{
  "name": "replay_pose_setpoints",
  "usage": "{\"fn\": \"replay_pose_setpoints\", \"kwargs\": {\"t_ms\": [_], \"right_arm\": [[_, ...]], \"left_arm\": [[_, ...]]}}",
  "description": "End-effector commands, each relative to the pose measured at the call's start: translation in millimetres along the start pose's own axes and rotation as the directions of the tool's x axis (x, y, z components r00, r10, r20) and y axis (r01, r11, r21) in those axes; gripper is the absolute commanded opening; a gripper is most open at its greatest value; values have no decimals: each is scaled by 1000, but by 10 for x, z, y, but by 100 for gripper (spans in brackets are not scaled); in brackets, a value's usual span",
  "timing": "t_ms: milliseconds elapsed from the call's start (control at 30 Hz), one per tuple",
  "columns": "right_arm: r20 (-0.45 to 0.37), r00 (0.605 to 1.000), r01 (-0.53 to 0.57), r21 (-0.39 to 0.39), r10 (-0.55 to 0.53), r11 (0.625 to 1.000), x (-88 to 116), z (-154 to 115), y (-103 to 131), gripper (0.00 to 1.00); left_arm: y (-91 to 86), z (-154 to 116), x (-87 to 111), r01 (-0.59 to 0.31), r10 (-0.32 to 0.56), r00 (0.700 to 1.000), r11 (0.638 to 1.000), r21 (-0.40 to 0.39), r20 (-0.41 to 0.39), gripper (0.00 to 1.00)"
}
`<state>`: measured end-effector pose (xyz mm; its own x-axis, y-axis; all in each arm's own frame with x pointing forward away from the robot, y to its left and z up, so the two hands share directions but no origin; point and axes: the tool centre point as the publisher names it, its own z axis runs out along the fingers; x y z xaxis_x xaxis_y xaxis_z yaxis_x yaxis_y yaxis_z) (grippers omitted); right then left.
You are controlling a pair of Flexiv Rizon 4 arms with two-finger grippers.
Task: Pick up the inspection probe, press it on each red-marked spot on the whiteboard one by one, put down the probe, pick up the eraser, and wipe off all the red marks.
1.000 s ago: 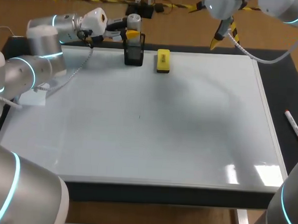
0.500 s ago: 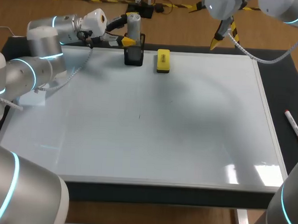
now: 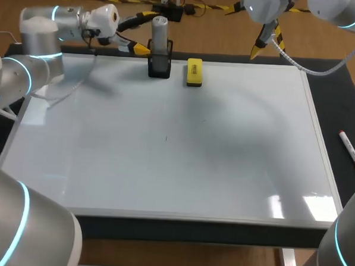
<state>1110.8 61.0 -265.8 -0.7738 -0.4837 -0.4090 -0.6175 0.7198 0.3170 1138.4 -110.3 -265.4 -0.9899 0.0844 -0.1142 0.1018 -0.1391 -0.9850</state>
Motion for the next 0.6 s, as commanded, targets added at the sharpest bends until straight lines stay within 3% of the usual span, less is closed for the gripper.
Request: {"fn": "replay_pose_setpoints", "kwargs": {"t_ms": [33, 333, 600], "right_arm": [[-4, 1000, 1, 2, -1, 1000, -5, -9, 0, 100], [-4, 1000, 1, 2, -1, 1000, -5, -9, 0, 100], [-4, 1000, 1, 2, -1, 1000, -5, -9, 0, 100]], "left_arm": [[-98, -155, 152, 8, 0, 996, 995, -99, 85, 100], [-146, -356, 310, 24, 45, 969, 962, -271, 244, 100], [-204, -481, 429, 65, 102, 918, 915, -399, 383, 100]]}}
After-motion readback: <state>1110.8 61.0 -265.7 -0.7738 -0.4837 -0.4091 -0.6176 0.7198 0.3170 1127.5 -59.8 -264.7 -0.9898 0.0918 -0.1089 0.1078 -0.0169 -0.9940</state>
